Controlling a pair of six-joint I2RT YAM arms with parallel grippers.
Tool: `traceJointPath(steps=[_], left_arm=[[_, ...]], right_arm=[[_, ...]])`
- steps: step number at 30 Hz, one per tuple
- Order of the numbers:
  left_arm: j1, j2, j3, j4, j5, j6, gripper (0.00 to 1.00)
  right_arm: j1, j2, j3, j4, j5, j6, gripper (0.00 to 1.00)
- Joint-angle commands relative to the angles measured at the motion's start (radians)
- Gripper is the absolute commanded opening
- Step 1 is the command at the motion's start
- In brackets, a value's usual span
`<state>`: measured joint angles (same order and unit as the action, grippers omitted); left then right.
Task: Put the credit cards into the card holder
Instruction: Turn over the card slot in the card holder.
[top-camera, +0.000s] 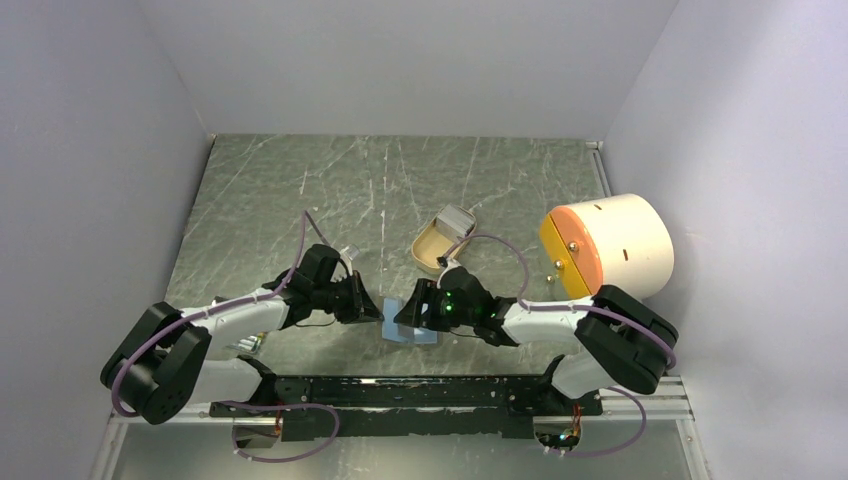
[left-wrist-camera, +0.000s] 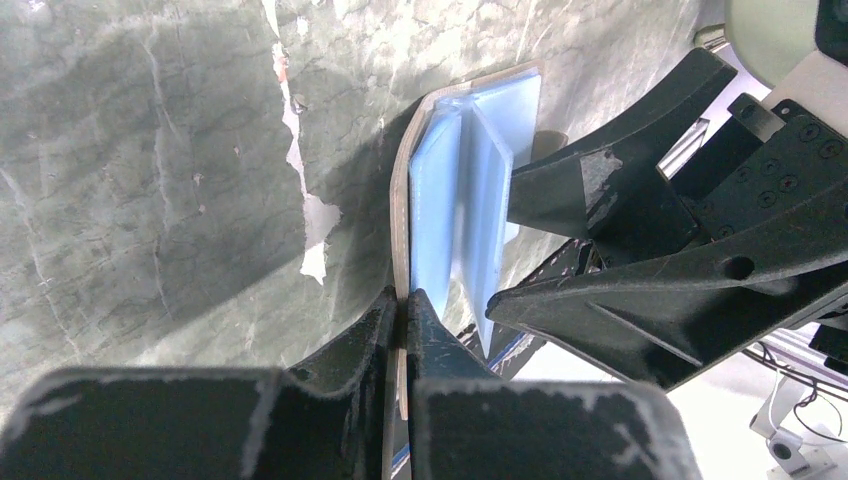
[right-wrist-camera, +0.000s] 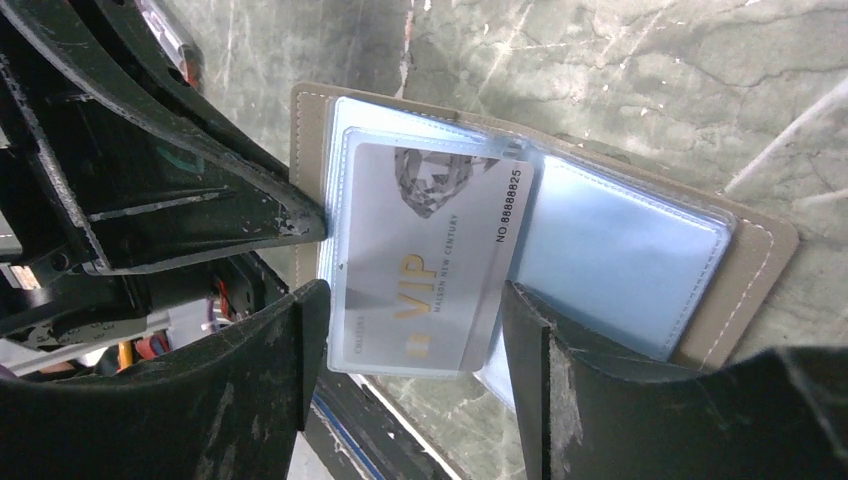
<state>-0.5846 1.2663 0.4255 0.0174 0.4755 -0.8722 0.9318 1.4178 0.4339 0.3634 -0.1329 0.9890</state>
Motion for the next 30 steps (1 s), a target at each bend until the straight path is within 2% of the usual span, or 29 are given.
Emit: traceJointPath(steps=[1, 20, 30], left_arm=[[-0.005, -0.013, 0.027, -0.006, -0.008, -0.001, 0.09], [-0.006, -0.014, 0.029, -0.018, -0.020, 0.001, 0.09], [-0.006, -0.016, 0.027, -0.032, -0.039, -0.001, 0.09]], right_arm=[[0.007, -0.016, -0.021, -0.009, 0.018, -0.002, 0.68], [0.002, -0.133, -0.075, -0.085, 0.066, 0.000, 0.65], [-0.013, -0.230, -0.105, -0.190, 0.116, 0.012, 0.64]])
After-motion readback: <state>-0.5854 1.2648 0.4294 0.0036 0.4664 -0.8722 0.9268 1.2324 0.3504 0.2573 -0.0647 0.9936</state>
